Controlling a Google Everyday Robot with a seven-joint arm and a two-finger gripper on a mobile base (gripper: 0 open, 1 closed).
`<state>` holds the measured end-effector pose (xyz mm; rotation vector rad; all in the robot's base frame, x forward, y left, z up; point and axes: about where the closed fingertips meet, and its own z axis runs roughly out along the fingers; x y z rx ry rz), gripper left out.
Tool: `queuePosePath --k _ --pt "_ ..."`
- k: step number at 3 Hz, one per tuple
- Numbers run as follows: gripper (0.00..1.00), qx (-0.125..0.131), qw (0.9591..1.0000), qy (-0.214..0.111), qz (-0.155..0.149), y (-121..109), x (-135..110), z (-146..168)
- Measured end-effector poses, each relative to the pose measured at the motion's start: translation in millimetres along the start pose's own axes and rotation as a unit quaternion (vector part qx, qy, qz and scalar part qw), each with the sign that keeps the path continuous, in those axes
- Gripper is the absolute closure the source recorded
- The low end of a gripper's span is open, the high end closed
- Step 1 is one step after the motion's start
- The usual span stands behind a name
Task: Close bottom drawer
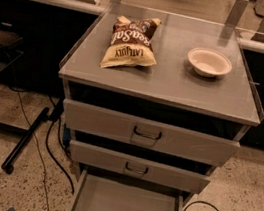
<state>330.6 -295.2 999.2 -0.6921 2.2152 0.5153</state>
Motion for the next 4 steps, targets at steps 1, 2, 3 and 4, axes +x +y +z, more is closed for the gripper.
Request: queuePosePath --k 1,2,3,4 --pt "0.00 0.000 1.0000 0.000 0.000 0.0 0.0 0.0" --pt "0.14 0.000 1.0000 0.000 0.000 0.0 0.0 0.0" --pt "0.38 0.000 1.0000 0.000 0.000 0.0 0.0 0.0" --pt "0.69 0.000 1.0000 0.000 0.000 0.1 -0.1 0.1"
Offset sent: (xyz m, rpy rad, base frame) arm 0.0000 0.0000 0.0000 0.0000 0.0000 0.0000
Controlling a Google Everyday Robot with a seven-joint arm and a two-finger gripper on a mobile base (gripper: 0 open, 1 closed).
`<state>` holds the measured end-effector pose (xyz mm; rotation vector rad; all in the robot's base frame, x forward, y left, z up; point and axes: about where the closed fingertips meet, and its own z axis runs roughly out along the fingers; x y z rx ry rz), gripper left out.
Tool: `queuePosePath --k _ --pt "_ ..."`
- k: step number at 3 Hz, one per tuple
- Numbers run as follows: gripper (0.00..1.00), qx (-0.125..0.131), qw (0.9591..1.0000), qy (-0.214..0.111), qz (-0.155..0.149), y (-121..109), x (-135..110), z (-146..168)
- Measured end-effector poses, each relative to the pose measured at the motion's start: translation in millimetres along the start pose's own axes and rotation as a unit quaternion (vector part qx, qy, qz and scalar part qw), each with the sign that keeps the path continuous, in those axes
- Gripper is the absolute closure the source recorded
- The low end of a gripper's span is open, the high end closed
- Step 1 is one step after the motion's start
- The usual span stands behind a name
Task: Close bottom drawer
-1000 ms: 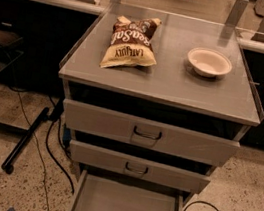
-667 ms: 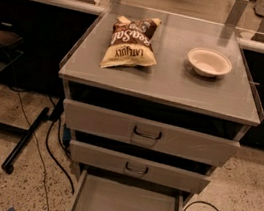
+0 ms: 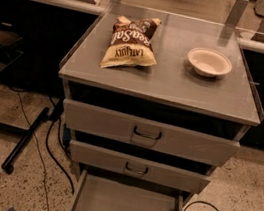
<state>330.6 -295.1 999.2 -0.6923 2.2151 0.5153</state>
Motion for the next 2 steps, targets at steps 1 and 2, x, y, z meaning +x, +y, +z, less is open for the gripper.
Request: queuePosePath --k 1,2 --pt "0.92 0.000 1.0000 0.000 0.000 0 0 0" --pt "1.00 0.001 1.0000 0.008 0.005 2 7 12"
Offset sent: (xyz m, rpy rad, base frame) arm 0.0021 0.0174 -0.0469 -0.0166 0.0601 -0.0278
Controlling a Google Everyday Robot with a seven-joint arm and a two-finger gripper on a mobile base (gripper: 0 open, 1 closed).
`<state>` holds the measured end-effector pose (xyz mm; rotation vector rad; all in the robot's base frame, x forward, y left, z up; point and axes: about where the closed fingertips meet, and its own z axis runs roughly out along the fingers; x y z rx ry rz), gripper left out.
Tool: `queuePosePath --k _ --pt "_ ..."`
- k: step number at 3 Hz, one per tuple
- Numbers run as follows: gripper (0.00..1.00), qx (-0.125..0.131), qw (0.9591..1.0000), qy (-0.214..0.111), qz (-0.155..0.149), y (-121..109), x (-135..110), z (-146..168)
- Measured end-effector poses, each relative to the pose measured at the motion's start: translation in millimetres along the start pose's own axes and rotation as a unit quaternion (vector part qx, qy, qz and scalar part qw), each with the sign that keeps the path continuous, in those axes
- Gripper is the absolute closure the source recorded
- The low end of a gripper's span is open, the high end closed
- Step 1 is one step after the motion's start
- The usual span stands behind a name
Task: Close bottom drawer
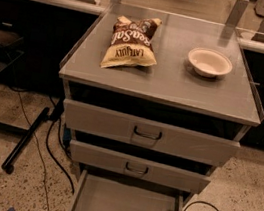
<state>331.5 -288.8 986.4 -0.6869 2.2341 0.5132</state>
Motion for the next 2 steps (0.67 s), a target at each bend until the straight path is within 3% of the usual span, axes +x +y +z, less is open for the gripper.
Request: queuePosePath --k 1,2 --pt "1.00 0.004 0.9996 0.026 0.007 13 33 33" --pt "1.00 0.007 0.9978 0.063 0.018 24 87 80"
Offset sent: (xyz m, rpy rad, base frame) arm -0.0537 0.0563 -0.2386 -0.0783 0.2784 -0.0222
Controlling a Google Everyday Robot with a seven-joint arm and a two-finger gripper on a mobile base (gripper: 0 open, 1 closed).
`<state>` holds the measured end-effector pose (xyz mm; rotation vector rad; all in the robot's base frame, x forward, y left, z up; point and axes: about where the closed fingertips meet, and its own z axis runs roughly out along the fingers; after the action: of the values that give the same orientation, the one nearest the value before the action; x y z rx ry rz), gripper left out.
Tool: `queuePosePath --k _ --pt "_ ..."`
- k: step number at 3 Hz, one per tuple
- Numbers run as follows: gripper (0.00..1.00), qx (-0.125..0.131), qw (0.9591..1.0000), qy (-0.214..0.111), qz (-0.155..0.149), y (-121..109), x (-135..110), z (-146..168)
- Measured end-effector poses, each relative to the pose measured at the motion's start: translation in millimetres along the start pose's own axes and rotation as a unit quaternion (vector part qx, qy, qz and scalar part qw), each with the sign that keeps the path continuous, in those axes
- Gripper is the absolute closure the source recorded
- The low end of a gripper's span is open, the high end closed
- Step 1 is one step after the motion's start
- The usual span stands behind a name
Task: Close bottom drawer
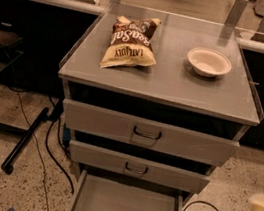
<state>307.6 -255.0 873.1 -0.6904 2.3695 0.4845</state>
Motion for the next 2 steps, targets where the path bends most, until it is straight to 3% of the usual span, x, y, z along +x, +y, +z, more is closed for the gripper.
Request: queuePosePath --k 1,2 --pt "1.00 -0.005 0.9984 0.050 0.024 6 58 58" --pt "1.00 -0.011 0.9968 0.070 0.036 14 83 75"
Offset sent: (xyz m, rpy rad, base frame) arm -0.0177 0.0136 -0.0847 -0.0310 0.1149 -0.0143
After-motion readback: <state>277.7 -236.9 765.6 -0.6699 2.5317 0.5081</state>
